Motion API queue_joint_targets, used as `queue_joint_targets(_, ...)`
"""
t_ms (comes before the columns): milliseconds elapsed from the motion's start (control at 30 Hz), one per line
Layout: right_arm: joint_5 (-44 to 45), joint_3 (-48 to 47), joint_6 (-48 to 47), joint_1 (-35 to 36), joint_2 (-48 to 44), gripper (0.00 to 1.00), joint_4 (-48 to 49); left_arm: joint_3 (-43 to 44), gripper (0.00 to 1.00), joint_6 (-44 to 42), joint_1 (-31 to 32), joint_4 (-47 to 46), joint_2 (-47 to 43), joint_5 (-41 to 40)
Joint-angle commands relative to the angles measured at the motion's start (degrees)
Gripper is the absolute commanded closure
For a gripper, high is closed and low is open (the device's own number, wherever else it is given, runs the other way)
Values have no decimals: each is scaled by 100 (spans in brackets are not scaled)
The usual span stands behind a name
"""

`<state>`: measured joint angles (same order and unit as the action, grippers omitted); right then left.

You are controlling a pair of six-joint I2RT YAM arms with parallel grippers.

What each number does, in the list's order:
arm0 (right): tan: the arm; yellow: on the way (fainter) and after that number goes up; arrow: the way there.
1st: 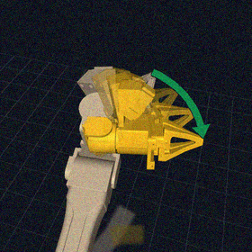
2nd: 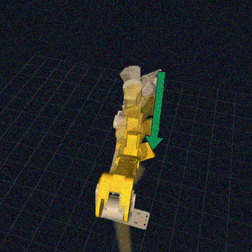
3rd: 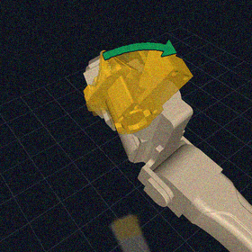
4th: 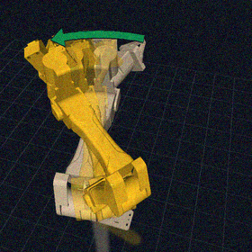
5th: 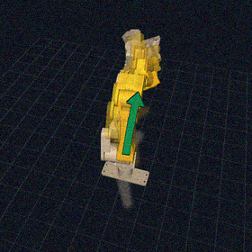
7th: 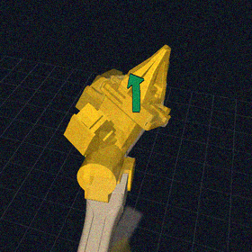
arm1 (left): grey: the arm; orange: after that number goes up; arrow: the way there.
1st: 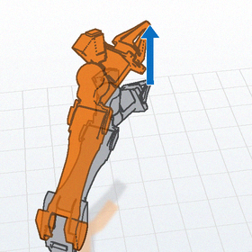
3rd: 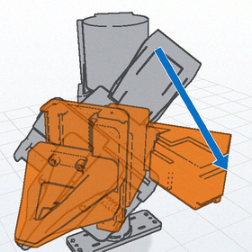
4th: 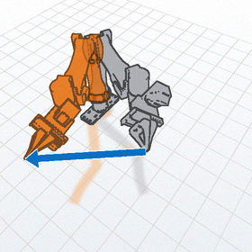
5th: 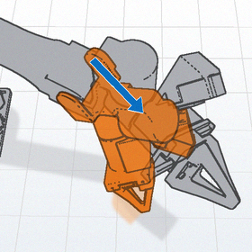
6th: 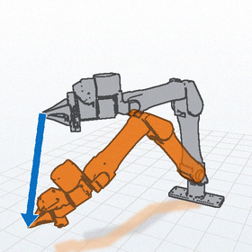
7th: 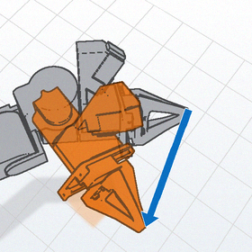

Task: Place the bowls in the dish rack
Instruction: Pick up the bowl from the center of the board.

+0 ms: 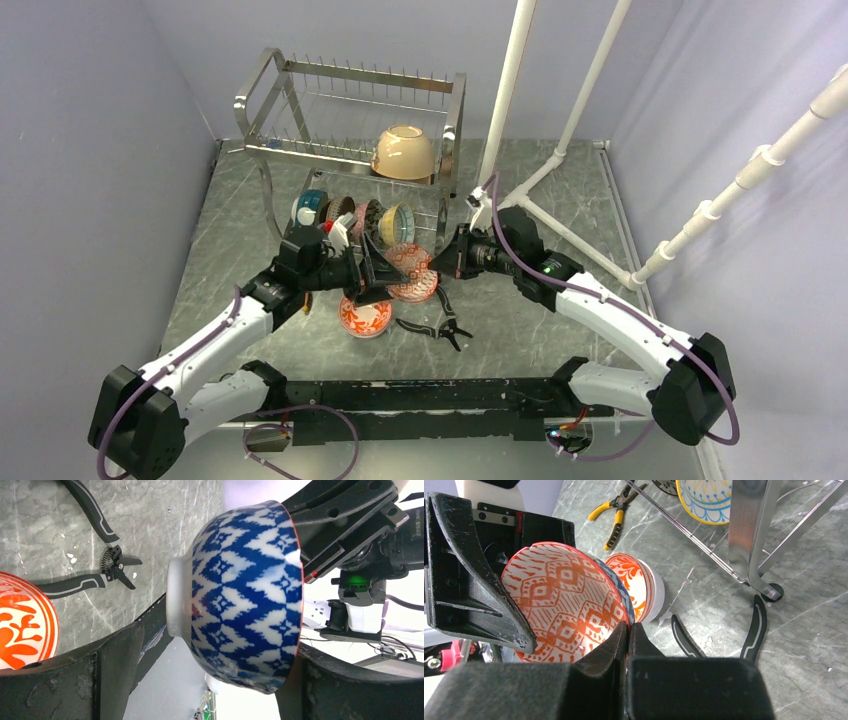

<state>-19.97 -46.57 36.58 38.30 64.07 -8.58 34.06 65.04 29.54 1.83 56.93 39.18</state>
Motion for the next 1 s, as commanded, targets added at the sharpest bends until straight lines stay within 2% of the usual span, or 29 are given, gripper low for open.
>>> queue_joint_targets(0,-153,-314,113,-105,-44,100,486,64,7,-68,-55,-63,-204,51)
queue_joint_targets(233,-360,-315,87,-348,-57,100,479,-152,7,198,-141,-451,-408,26)
queue_joint_targets(500,-656,-361,216,-344,91,100,647,66,9,-72,-141,-491,-124,-158)
queue_joint_targets(767,-640,-376,228,-342,123,100,618,47,17,269,-116,-1503,323,2)
queue_joint_targets(967,-688,-382,214,-352,174,100,656,77,18,236,-98,-1394,288,-59)
